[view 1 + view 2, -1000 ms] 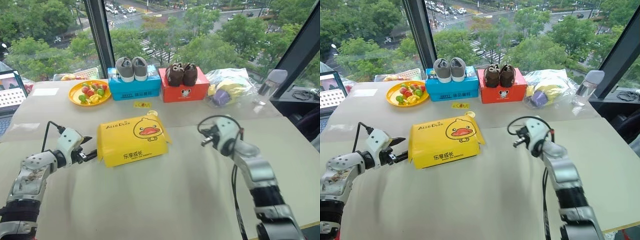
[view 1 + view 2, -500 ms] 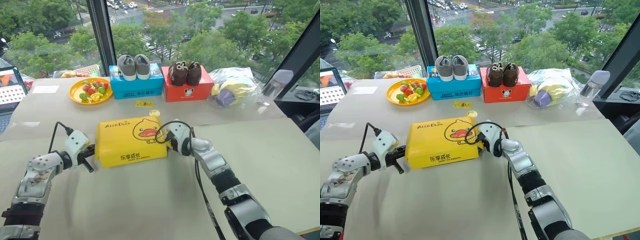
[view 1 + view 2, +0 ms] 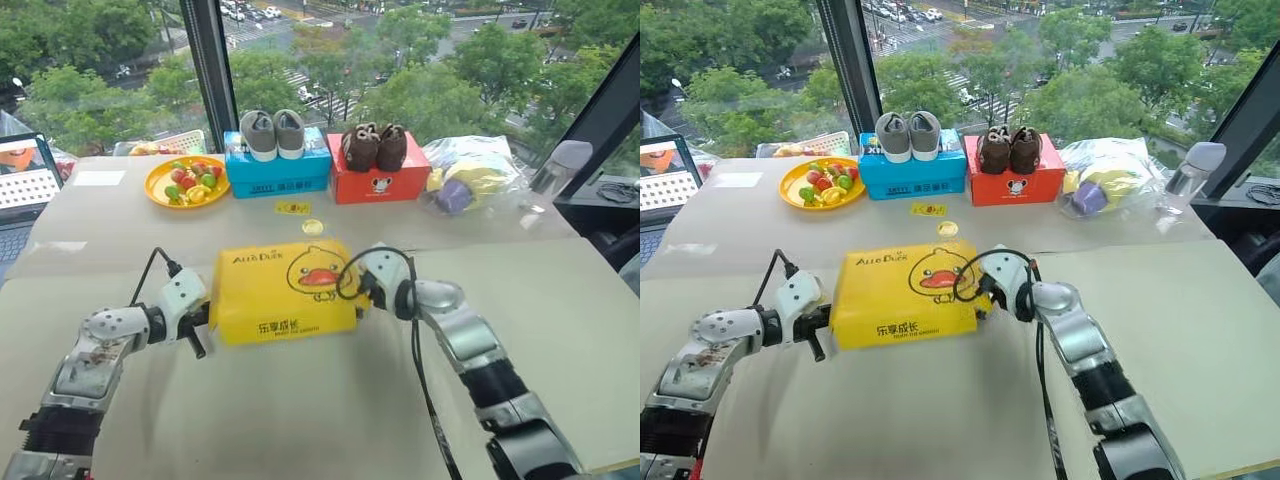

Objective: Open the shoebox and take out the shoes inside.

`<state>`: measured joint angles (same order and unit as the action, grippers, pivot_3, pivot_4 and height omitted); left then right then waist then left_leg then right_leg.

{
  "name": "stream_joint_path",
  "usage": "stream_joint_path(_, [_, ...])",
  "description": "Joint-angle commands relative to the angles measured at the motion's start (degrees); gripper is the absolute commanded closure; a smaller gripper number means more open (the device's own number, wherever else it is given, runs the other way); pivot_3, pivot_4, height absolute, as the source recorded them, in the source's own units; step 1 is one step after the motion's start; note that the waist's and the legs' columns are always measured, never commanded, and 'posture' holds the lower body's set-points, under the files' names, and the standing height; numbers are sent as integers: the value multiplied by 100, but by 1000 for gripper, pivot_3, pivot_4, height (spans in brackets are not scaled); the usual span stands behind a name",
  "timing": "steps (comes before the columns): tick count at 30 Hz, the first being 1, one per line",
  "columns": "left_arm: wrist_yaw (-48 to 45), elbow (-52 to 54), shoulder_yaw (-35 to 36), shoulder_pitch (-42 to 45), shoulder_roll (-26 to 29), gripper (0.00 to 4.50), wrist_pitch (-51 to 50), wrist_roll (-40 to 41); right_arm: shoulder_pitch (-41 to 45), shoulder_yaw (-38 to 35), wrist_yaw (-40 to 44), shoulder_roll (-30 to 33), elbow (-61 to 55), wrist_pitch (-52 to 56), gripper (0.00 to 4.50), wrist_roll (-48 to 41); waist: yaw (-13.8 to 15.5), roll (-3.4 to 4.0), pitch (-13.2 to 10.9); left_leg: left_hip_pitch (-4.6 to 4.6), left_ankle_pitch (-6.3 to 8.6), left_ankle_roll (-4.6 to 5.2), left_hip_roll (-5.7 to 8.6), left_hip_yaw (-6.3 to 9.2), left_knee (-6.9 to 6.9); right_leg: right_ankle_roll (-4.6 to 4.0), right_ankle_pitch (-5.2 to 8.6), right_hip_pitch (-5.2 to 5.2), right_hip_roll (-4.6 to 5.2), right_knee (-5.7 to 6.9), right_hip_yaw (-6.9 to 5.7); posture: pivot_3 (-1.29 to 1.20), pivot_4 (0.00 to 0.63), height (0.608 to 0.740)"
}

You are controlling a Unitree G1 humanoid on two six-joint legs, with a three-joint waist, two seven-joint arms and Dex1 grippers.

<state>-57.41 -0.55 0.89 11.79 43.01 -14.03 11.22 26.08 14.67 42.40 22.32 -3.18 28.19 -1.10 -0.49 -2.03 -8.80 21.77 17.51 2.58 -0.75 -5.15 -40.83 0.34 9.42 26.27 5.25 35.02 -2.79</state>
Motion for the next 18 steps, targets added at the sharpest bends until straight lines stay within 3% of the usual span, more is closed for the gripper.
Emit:
stream_joint_path(1, [-524,645,-543,-37,-115,4485,258,144,-418,350,312,74,-1436,443,4500,-353,-7,0,0,0,2,3,1,-2,-1,0,0,0,1,-1,1,0,150,731])
stream_joint_path(6, [-678,843,-565,-157,-34,4485,219,133,-931,327,184,187,-2237,1010,4500,-443,-8,0,0,-12,17,29,0,-4,-2,4,5,-4,1,-7,4,0,150,731])
stream_joint_path(12, [-756,818,-476,-390,49,4485,201,140,-952,111,-258,-17,-1986,1150,4500,-246,-15,0,0,-37,22,37,-1,-8,-2,-2,8,-15,-1,-1,13,0,150,731])
stream_joint_path(18, [-783,-143,57,-603,306,4485,591,82,-1144,-371,-90,544,-1772,889,4500,-241,-10,2,-1,-45,18,33,-2,-11,-1,-5,10,-15,-2,3,17,0,150,731])
